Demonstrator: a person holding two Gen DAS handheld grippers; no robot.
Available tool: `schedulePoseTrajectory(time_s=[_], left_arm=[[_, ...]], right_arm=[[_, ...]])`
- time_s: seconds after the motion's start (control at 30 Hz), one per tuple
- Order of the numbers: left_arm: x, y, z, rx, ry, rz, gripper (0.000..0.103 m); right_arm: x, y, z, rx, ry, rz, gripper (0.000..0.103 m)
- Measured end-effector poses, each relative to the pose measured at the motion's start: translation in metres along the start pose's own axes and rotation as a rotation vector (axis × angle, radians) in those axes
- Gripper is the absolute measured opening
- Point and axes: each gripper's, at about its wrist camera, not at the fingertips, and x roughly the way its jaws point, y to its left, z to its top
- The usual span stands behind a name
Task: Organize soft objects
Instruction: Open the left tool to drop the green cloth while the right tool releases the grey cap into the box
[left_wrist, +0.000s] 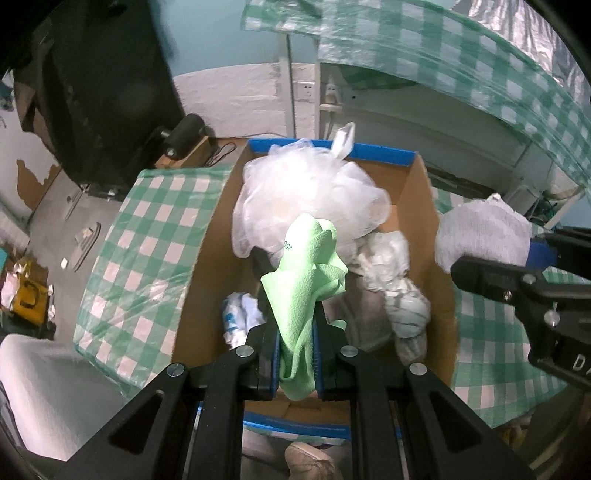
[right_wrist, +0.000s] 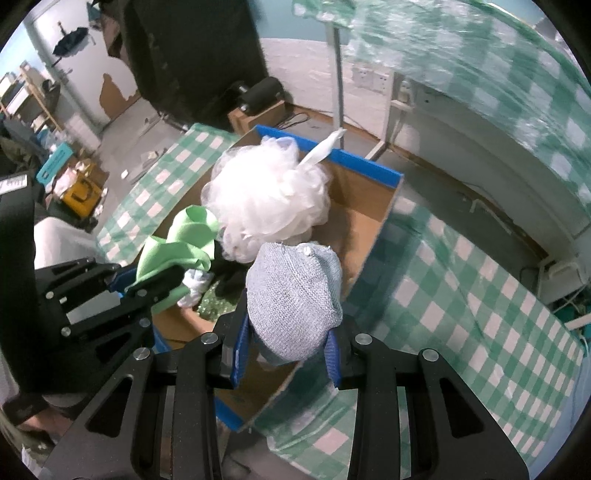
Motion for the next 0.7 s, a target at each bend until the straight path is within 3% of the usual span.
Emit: schedulePoseTrajectory(time_s=[0.3, 0.4, 0.43, 0.53, 0.63, 0.7], left_arm=[[0.008, 0.015, -0.006, -0.030, 0.030, -0.014, 0.014], [0.010, 0.020, -0.007, -0.049, 0.036, -0.025, 0.024], [0.011, 0.022, -0.007, -0.054, 0.039, -0.028, 0.031], [0.011, 0.025, -0.008, -0.057, 0.030, -0.025, 0.036], [0.010, 0.024, -0.008, -0.050, 0.021, -0.028, 0.043], [0.009, 0.024, -0.008, -0.046, 0.018, -0.020, 0.045]], right_arm=[[0.020, 0.011, 0.002, -0.003, 0.045, 0.031, 0.033], [0.023, 0.014, 0.004, -0.005, 0.052, 0.043, 0.036], [0.024, 0.015, 0.004, -0.002, 0.053, 0.047, 0.038], [0.026, 0.015, 0.006, 0.010, 0.051, 0.060, 0.044], [0.027, 0.014, 0.007, 0.023, 0.056, 0.051, 0.061], [0.027, 0.014, 0.006, 0.029, 0.052, 0.042, 0.065]])
